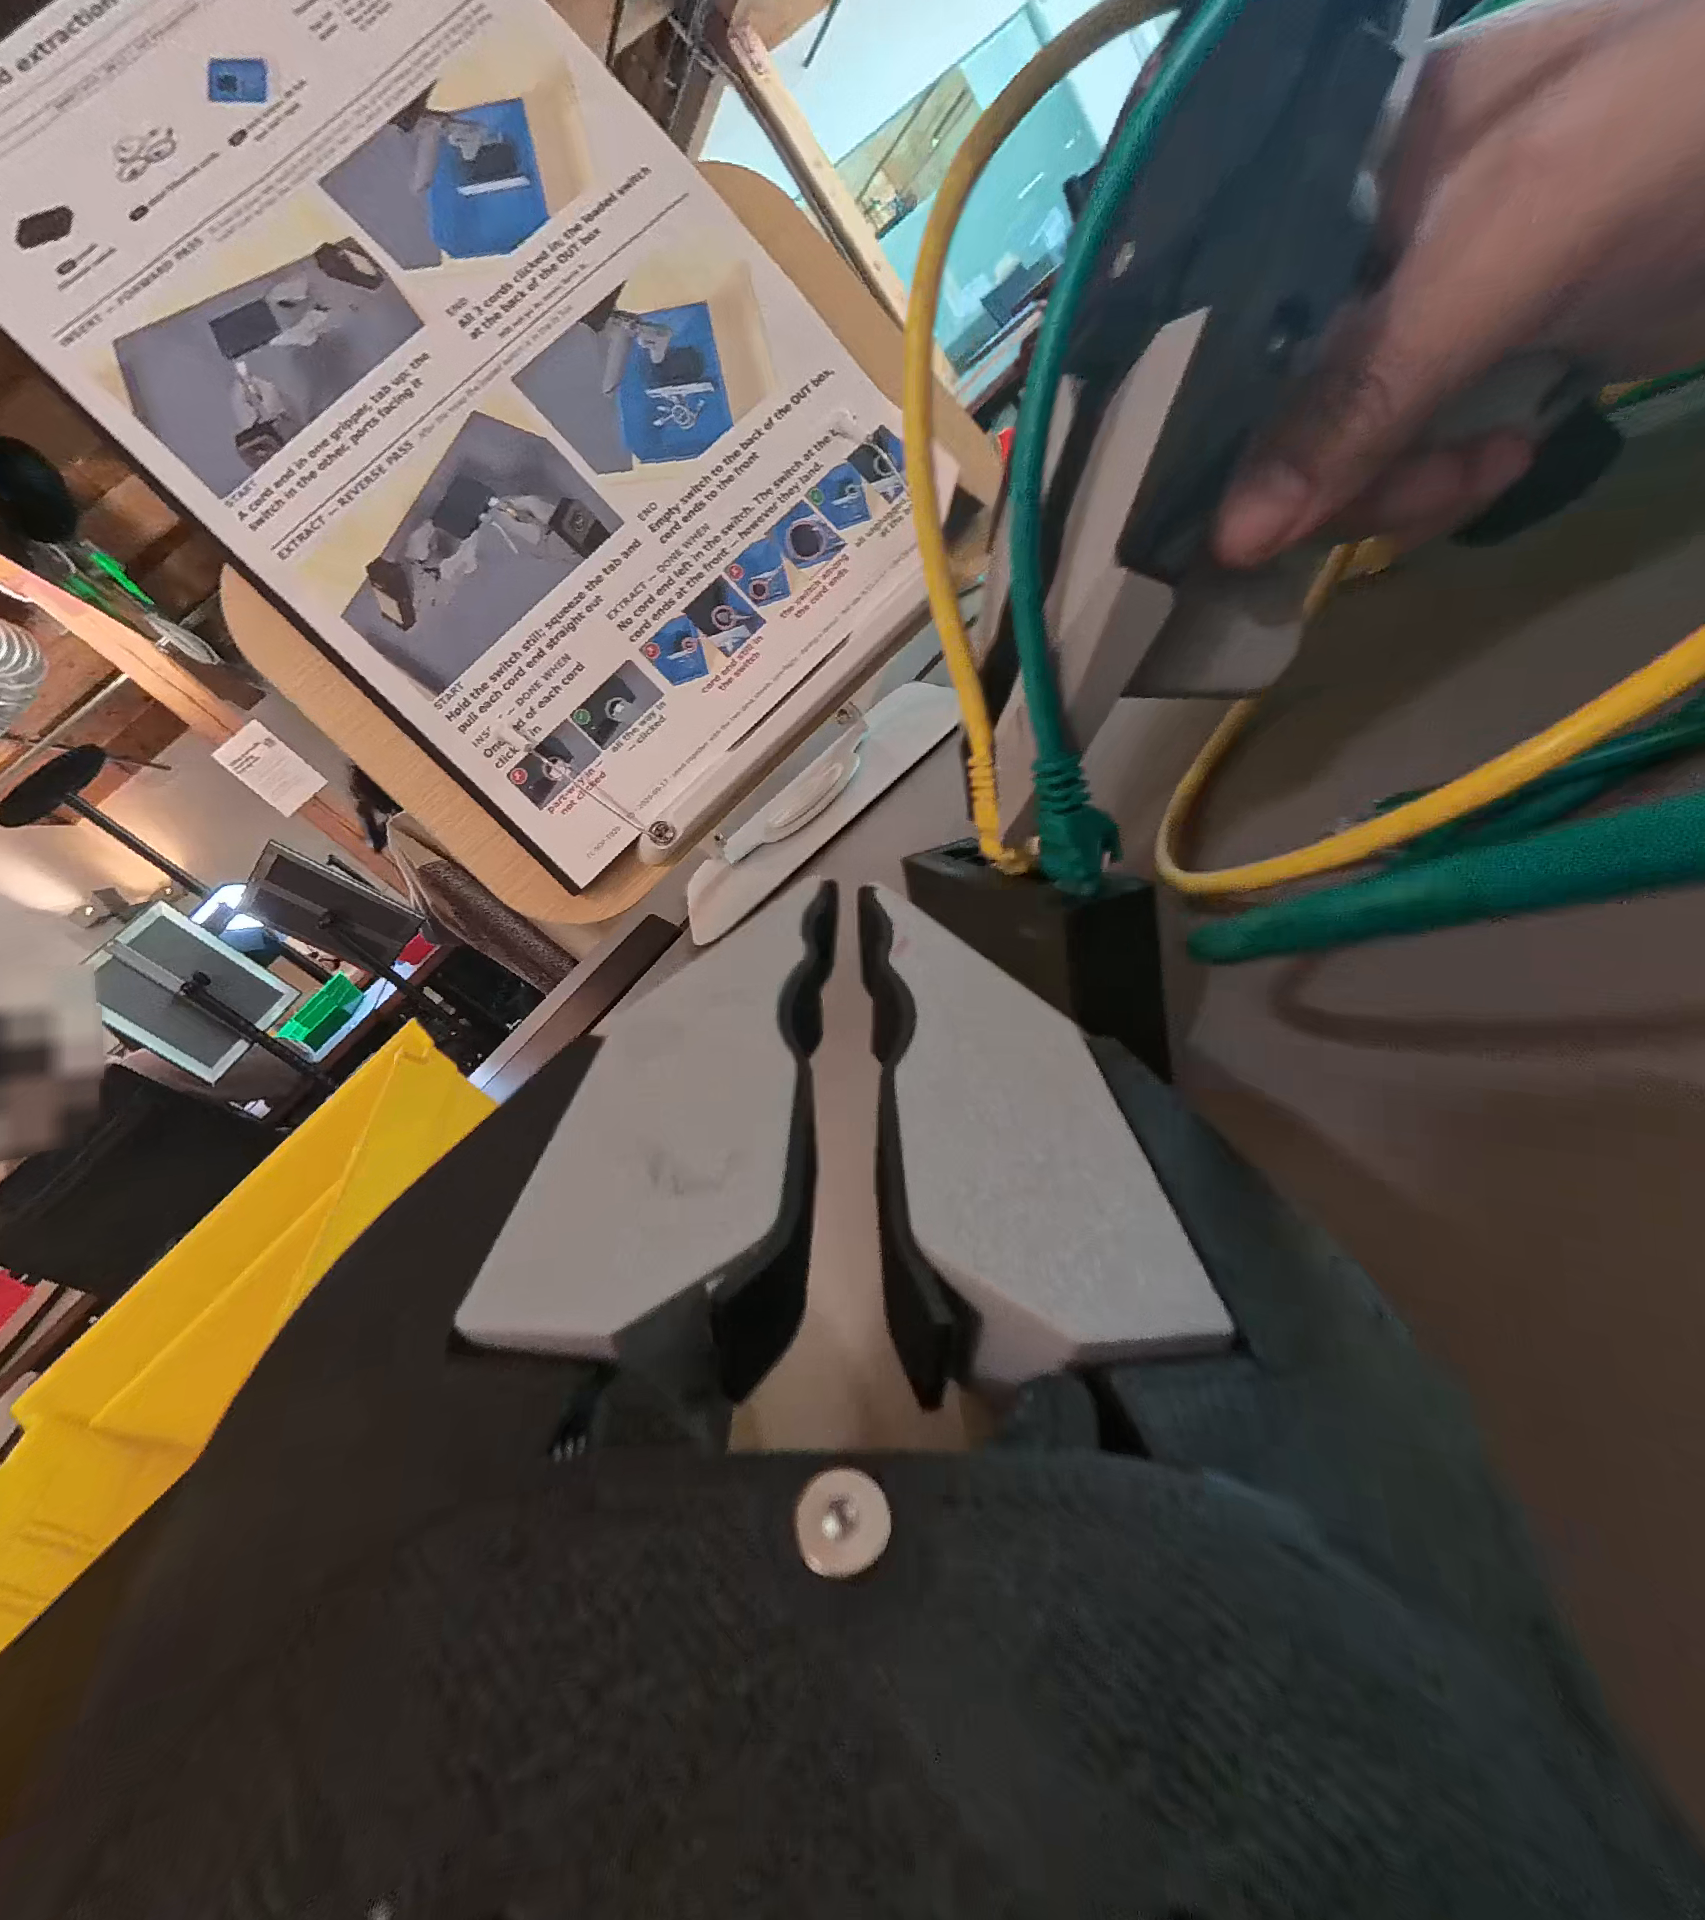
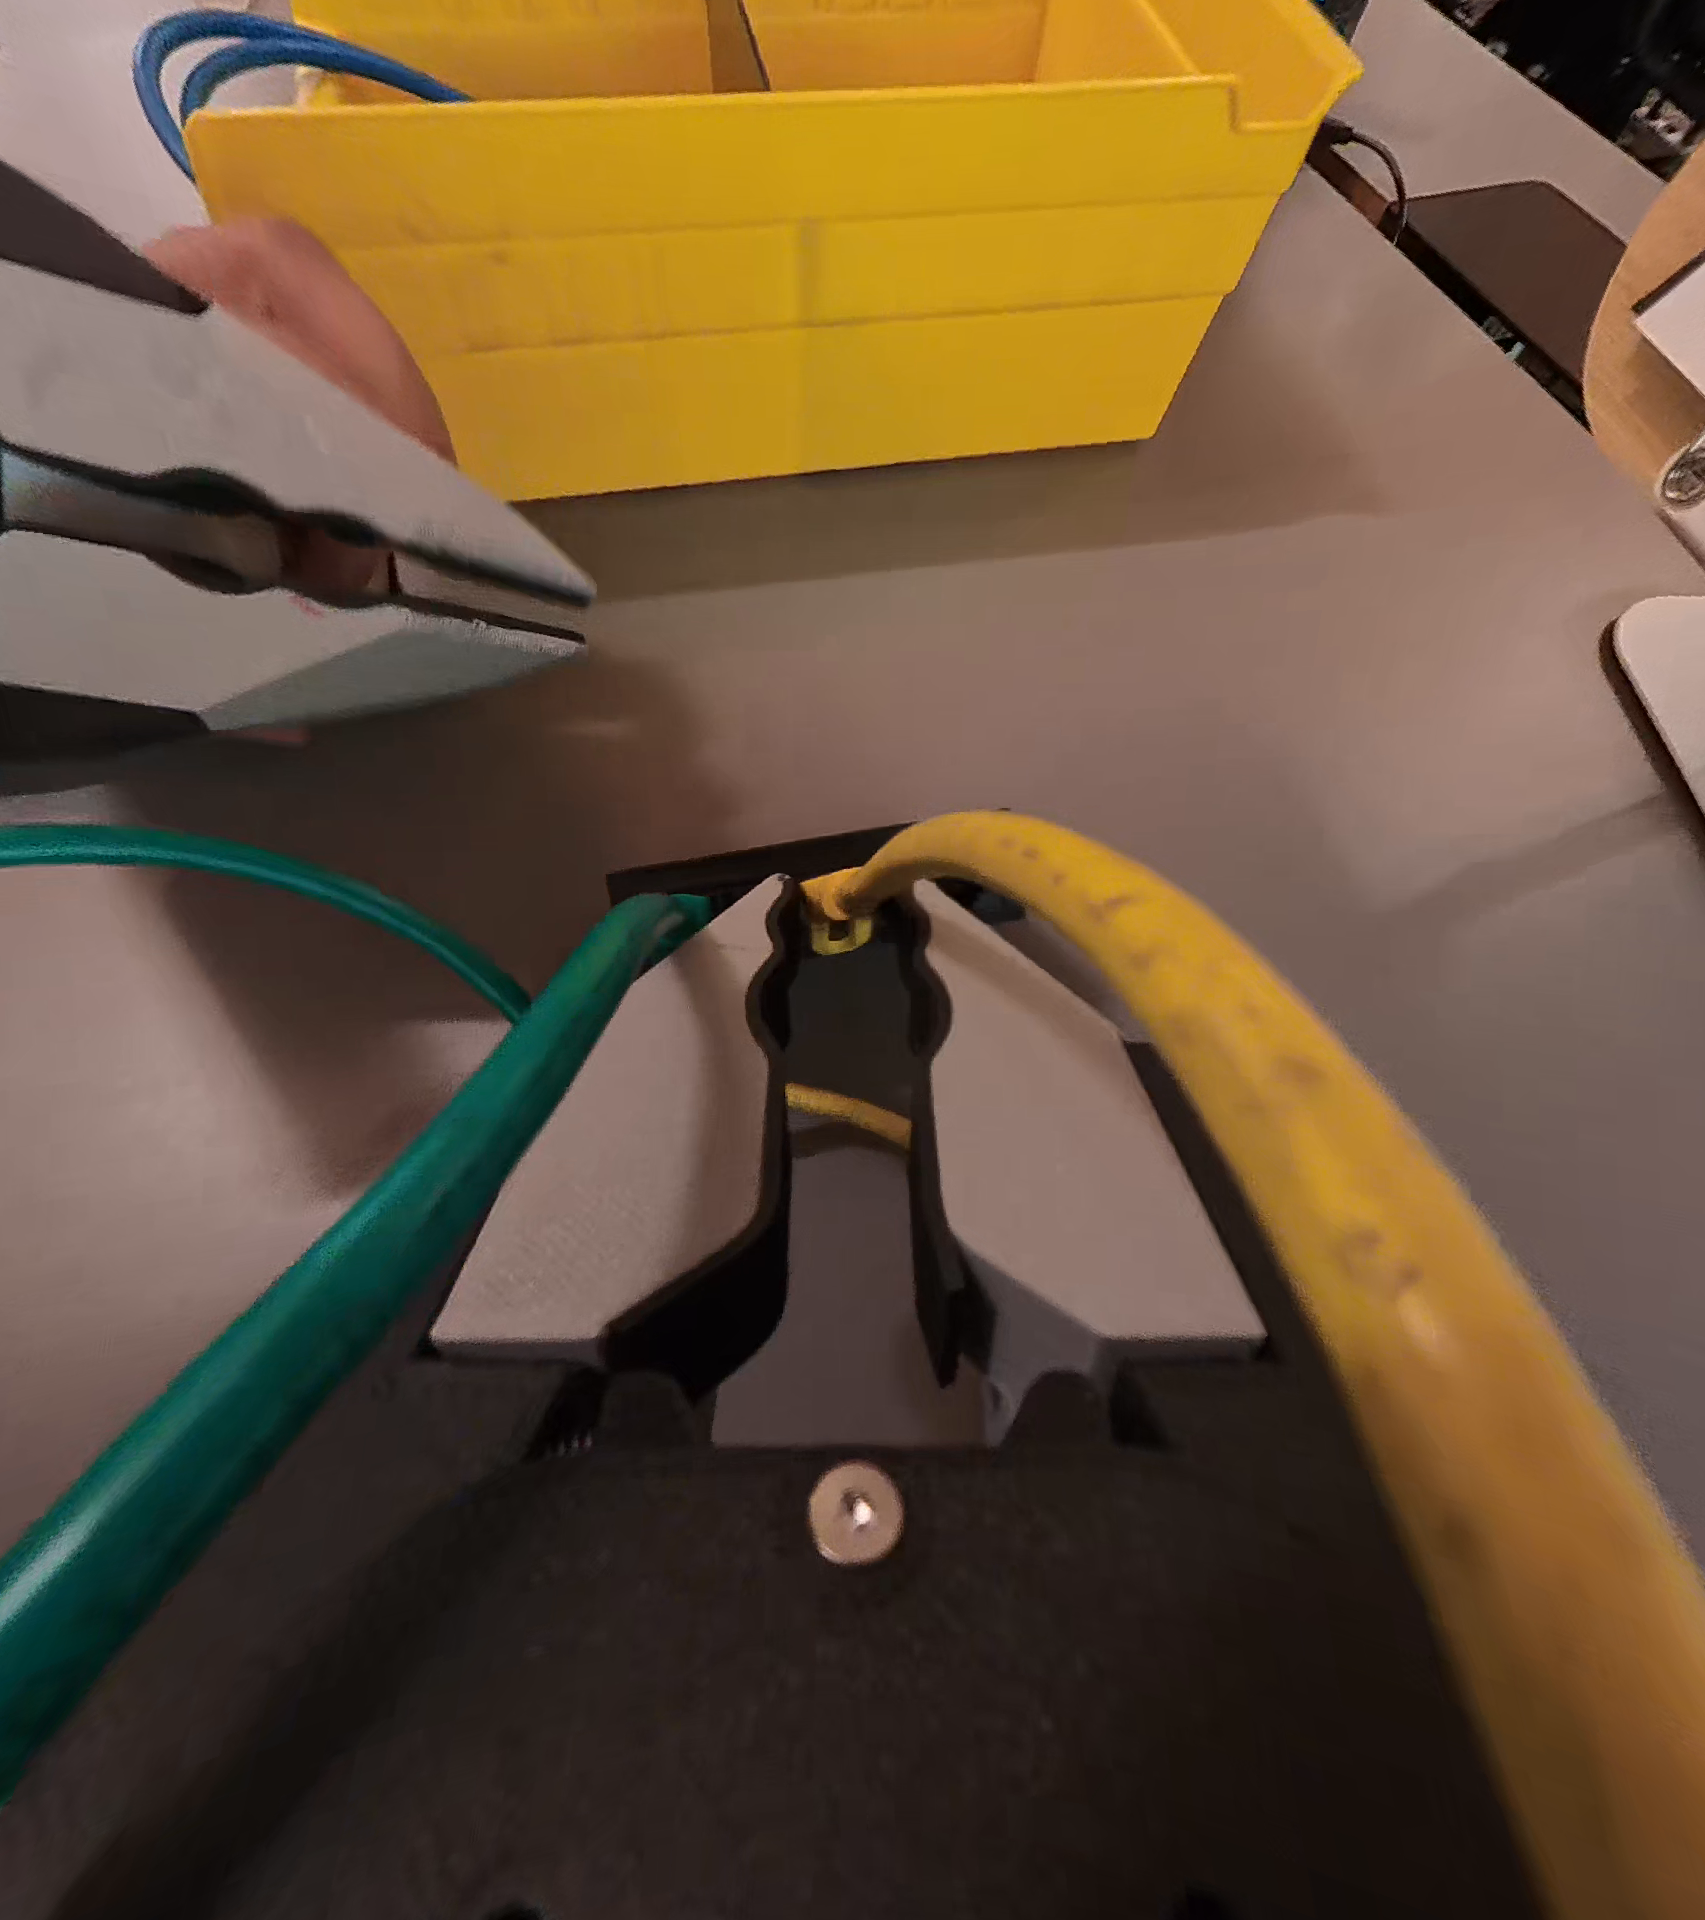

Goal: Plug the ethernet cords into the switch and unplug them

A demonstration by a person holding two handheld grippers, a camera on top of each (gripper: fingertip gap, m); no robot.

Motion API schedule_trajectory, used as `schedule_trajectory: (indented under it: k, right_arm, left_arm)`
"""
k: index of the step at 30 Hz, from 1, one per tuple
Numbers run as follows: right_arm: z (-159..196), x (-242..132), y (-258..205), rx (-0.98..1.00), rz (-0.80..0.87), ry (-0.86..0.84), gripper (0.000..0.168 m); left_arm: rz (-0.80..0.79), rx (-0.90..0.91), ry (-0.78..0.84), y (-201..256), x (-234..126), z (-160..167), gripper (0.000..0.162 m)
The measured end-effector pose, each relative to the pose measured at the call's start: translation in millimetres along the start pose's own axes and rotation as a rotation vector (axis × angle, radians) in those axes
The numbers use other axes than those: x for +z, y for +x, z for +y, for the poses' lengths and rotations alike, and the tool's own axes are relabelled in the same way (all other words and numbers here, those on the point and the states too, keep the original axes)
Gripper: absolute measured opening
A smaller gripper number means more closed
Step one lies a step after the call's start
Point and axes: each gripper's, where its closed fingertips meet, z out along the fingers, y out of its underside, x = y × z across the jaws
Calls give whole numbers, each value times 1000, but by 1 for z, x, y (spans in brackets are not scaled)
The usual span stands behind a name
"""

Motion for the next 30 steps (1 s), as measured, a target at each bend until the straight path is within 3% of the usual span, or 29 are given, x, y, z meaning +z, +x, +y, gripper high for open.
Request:
schedule_trajectory:
  k: [4,7,12,24,30]
  right_arm:
    - [-8,3,-13,-33,-17,16,11]
    - [-16,3,-16,13,-32,57,12]
    - [-25,-8,-4,163,-50,140,4]
    - [-42,-7,-13,145,-53,217,9]
    - [-34,4,-7,16,98,143,5]
  left_arm:
    - [48,21,5,12,2,-4,2]
    - [76,63,-17,25,6,-5,19]
    - [64,94,-37,30,11,-5,31]
    - [82,23,8,37,15,-21,31]
    - [21,-75,24,28,23,-29,29]
